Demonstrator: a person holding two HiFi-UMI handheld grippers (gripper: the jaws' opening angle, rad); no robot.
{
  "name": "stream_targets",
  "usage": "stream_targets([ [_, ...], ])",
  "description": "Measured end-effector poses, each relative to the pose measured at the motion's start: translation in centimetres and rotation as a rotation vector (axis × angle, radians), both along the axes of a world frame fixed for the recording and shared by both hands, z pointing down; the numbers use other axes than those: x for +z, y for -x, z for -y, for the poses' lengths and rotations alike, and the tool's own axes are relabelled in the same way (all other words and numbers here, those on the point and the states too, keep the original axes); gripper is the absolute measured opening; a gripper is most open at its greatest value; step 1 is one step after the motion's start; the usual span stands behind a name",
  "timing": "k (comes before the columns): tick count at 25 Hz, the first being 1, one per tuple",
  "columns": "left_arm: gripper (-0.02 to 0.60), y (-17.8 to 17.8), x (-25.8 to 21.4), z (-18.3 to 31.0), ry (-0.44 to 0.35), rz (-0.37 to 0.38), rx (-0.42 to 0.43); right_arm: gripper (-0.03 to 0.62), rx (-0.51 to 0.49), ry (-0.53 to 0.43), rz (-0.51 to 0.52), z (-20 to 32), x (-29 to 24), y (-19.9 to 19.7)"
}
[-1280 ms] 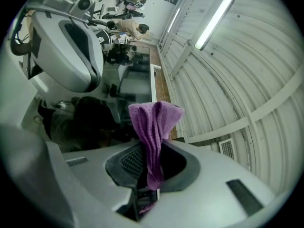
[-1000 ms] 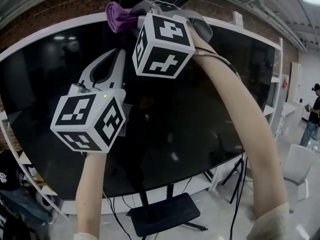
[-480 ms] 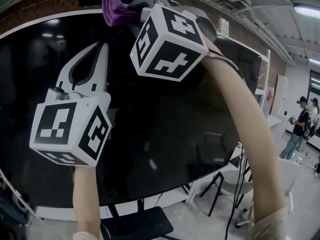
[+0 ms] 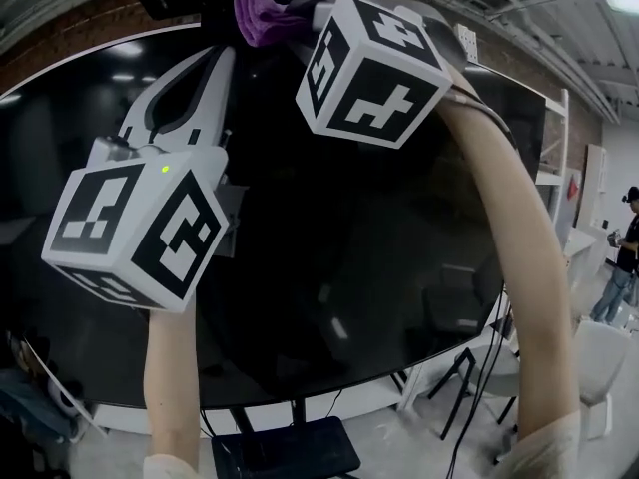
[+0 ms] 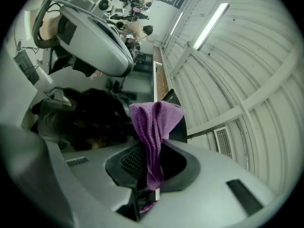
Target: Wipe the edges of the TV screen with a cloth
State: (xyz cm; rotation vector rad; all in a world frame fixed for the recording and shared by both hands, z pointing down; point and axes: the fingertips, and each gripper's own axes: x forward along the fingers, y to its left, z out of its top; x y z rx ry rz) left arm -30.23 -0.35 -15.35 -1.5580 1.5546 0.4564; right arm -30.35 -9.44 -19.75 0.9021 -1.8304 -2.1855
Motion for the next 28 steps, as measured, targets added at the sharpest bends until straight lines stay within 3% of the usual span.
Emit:
stream_targets([
  [6,0.015,-1.5,0.4,2.9,0.055,0.010,-0.016,0.063,0.012,-0.020,-0.011,1.9,0.3,-1.3],
  [13,0.015,-5.8,-0.4,6.4,0.038,0.006,-0.034,0.063,0.001,-0.085,-0.013,4.3,0.0,-3.8],
  [23,0.015,-14.9,-0.2,12.5,0.003,-0.031,-0.045,0.063,-0.048,-0.102,-0.052,10.6,-0.1,-12.7],
  [28,0.015,-19.6,0.5,17.3,0.018,-0.060,-0.070,0.063,-0.118,-0.093,-0.061,13.8,-0.1,-16.8],
])
